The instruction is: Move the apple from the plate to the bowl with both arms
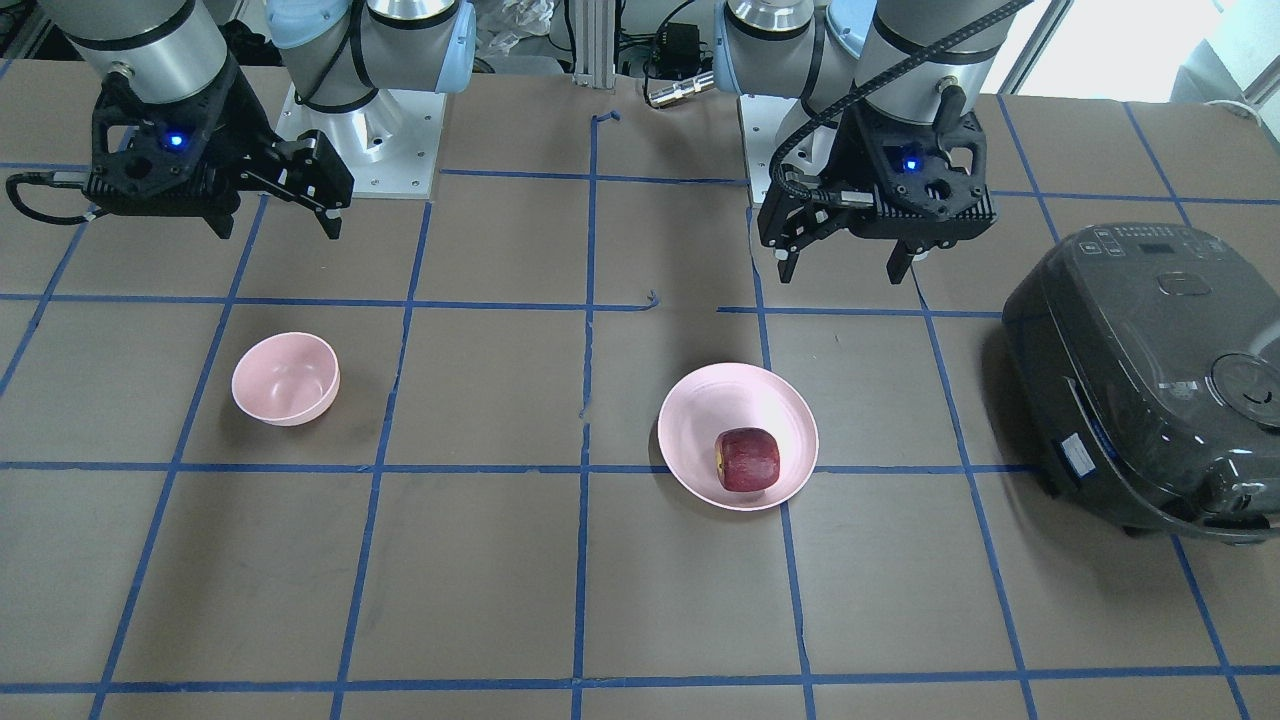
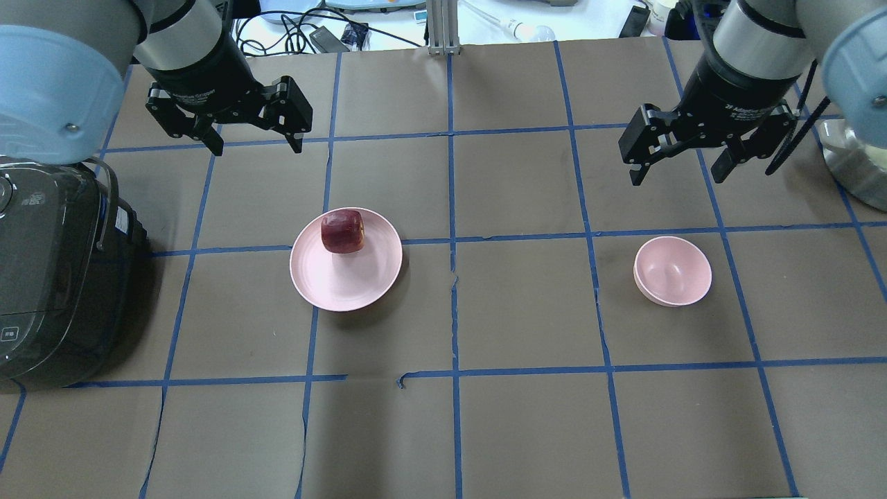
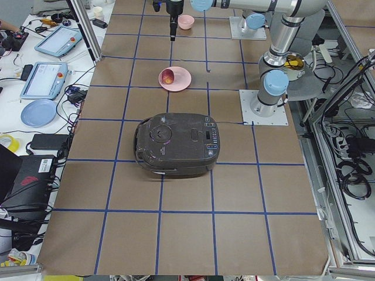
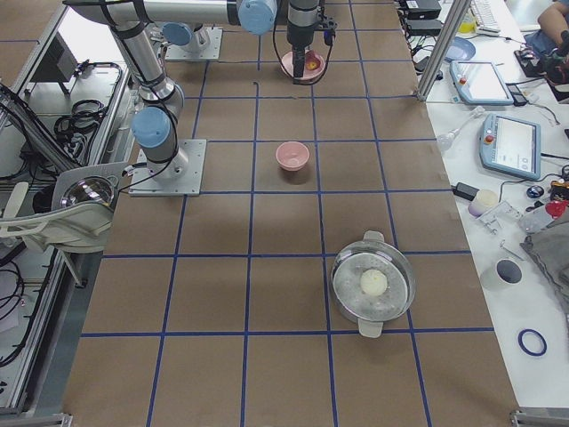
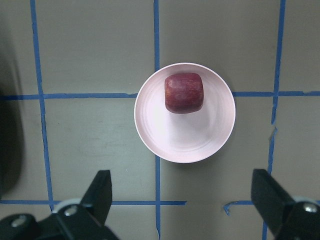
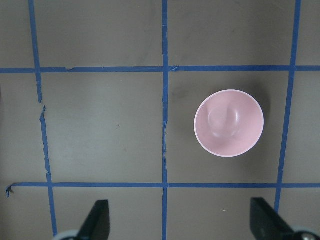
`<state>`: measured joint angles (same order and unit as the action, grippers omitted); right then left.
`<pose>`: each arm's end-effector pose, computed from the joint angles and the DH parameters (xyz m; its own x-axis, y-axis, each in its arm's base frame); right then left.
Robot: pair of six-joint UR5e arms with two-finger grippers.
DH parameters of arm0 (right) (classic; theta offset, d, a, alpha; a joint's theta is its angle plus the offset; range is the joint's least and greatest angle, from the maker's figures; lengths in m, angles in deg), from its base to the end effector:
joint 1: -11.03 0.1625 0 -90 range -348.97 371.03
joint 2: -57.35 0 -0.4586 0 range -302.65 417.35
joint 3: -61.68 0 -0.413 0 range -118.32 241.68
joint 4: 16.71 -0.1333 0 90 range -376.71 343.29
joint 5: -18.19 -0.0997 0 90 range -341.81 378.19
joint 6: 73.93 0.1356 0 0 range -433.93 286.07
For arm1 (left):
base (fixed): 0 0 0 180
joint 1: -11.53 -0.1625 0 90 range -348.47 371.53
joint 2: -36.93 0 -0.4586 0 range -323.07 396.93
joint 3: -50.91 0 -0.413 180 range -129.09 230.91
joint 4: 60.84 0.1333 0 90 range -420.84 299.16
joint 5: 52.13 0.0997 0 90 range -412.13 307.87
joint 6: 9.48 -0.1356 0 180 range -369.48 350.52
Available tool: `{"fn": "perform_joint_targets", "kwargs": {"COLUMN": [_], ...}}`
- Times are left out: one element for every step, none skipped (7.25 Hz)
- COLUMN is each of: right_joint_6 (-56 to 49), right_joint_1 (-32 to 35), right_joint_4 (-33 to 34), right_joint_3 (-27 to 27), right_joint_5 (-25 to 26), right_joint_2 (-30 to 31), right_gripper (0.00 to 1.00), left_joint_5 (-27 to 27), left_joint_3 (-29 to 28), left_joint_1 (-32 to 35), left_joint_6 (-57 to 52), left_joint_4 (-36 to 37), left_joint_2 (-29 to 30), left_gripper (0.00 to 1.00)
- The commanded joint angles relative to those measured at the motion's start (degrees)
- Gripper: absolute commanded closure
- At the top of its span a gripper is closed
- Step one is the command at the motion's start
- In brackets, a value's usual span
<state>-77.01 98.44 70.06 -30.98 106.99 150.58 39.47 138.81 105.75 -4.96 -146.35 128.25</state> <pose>0.1143 -0.4861 0.4844 -0.9997 -0.0075 -0.0234 -0.0086 0.9989 0.0452 -0.1686 -0.5243 0.5008 -0.9998 -0.0075 -0.0205 -0.0055 0.9956 -0.0938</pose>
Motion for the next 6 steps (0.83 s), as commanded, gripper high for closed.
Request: {"fn": "perform_joint_targets", "kwargs": {"right_joint_6": [0.09, 0.09, 0.09, 0.09, 0.09, 0.44], "right_joint_1": [1.18, 1.19, 1.19, 1.27, 1.36, 1.71], "right_joint_4": [-0.02, -0.11, -0.11, -0.11, -0.2, -0.2], "right_joint_3": [-0.15, -0.15, -0.15, -0.15, -0.33, -0.41], "right_joint_5": [0.32, 0.76, 0.85, 0.59, 0.41, 0.67], "right_joint_2": [0.11, 0.11, 0.11, 0.2, 0.2, 0.2], "right_gripper": [0.0, 0.0, 0.0, 0.0, 0.0, 0.0], "left_joint_5": [-0.1, -0.1, -0.01, -0.01, -0.01, -0.01], "left_joint_3": [0.0, 0.0, 0.0, 0.0, 0.0, -0.09], "left_joint_1": [0.0, 0.0, 0.0, 0.0, 0.0, 0.0], "left_joint_6": [0.05, -0.04, -0.04, -0.04, -0.04, -0.04], "left_joint_4": [0.0, 0.0, 0.0, 0.0, 0.0, 0.0], "left_joint_2": [-0.17, -0.17, -0.17, -0.09, 0.18, 0.27], "left_gripper": [0.0, 0.0, 0.0, 0.0, 0.0, 0.0]}}
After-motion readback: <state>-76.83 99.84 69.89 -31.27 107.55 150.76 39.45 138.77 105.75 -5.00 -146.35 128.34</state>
